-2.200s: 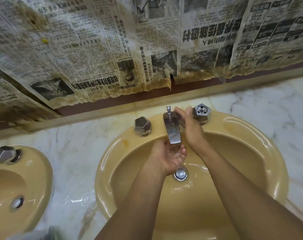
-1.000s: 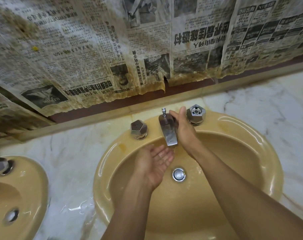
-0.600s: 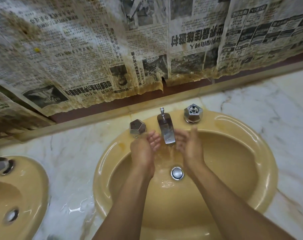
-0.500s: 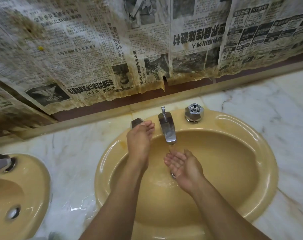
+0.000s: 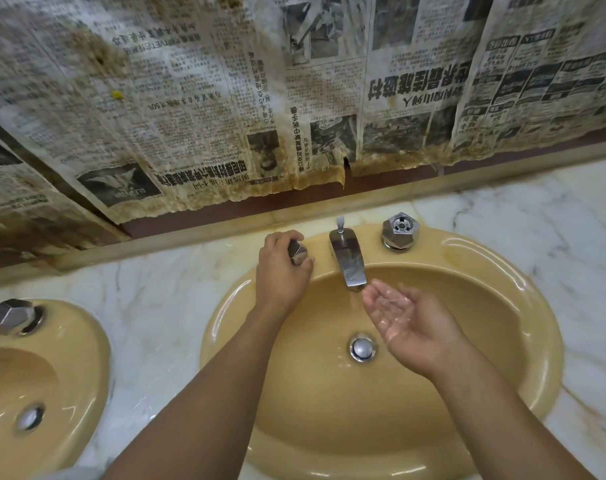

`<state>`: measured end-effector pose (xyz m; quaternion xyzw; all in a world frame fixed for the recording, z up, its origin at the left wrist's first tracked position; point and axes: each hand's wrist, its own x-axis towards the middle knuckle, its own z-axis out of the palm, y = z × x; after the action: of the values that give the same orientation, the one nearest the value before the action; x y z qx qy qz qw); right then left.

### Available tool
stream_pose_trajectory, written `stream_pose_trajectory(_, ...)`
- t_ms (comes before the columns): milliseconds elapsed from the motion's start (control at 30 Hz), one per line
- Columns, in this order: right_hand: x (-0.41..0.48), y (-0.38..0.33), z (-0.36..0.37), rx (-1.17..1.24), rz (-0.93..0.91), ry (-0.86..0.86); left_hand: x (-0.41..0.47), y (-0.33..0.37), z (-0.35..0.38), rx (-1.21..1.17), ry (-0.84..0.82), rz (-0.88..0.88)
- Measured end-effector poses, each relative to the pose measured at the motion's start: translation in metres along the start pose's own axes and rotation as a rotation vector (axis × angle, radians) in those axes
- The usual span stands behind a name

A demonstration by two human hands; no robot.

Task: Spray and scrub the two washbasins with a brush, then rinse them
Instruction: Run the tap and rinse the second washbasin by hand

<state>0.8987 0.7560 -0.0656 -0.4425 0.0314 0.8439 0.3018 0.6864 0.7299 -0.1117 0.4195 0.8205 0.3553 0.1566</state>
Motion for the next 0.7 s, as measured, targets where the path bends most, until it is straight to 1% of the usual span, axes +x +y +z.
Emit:
stream_pose_trajectory(33,-0.005,-0.004,0.006,-0.016,-0.028,-0.015,0.003,0.000,0.001,0.007,0.024,0.008)
stream_pose_trajectory(100,-0.013,-0.012,0.023,-0.068,-0.084,-0.044,0.011,0.003,0.005,0.105,0.024,0.012)
stream_pose_trajectory(233,-0.017,-0.021,0.058,-0.204,-0.144,-0.083,0.025,0.010,0.008,0.501,-0.018,0.080)
stream_pose_trajectory(300,-0.012,-0.023,0.075,-0.275,-0.144,-0.099,0.028,0.008,0.008,0.639,-0.045,0.166)
stream_pose_trajectory(400,-0.006,-0.021,0.096,-0.366,-0.154,-0.089,0.028,0.004,0.004,0.752,-0.094,0.316)
stream_pose_trajectory(500,0.000,-0.018,0.092,-0.333,-0.241,-0.074,0.027,0.006,0.001,0.935,-0.178,0.490)
stream_pose_trajectory(567,0.001,-0.016,0.075,-0.259,-0.369,-0.009,0.019,0.011,0.006,1.133,-0.250,0.575)
stream_pose_trajectory(633,0.004,-0.010,0.051,-0.201,-0.444,0.135,0.005,0.015,0.013,1.329,-0.300,0.606)
stream_pose_trajectory(667,0.007,-0.006,0.039,-0.197,-0.430,0.195,-0.003,0.016,0.016,1.401,-0.318,0.614)
stream_pose_trajectory(700,0.012,-0.001,0.029,-0.198,-0.363,0.226,-0.010,0.016,0.017,1.445,-0.336,0.615)
